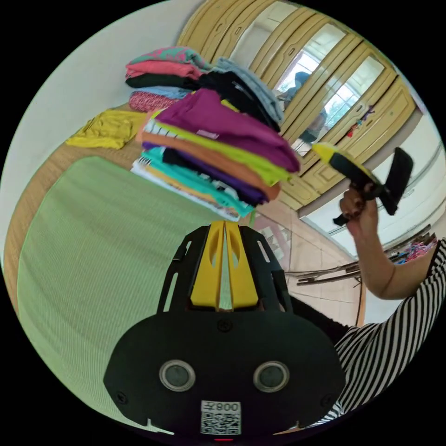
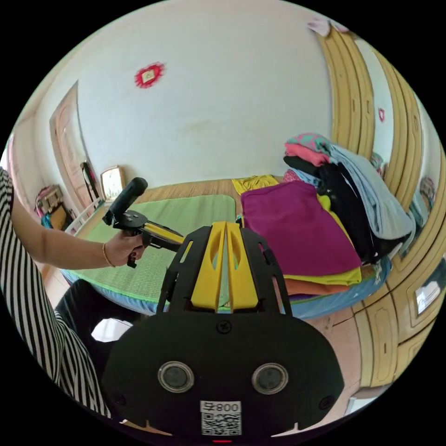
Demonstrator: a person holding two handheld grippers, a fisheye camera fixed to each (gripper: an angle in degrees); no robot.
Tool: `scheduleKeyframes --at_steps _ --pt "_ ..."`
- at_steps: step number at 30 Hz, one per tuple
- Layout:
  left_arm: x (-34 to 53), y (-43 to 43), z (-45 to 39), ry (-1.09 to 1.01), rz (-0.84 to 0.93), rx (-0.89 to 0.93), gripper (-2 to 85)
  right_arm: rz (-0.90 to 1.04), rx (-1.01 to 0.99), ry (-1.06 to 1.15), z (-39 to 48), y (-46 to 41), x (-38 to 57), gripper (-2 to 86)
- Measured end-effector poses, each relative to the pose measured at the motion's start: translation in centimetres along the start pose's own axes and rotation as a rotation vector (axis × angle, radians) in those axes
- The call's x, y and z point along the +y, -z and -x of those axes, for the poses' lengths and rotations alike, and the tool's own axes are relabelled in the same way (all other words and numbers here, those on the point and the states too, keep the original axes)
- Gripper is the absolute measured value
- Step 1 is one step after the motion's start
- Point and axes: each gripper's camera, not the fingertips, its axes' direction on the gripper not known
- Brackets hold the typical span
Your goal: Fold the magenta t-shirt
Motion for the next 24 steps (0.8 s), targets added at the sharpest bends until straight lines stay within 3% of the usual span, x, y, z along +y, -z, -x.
scheduleKeyframes --at_steps 4,9,16,24 --pt "4.5 0.0 2.6 0.061 0.129 -0.182 0.1 0.021 0.079 0.086 6.0 -4.4 -1.1 0.3" --pt "8.3 -0.7 3.7 0.039 0.287 -0.321 0.2 0.087 0.007 0.045 8.5 -12.6 -3.9 1.7" --pt "12.5 3.8 5.1 0.108 0.093 -0.271 0.3 0.159 -0.062 0.063 8.1 -26.0 -13.5 8.0" --pt "15.9 9.4 8.0 0.184 -0.01 -0.124 0.3 0.315 0.162 0.062 4.0 -45.8 -27.0 8.9"
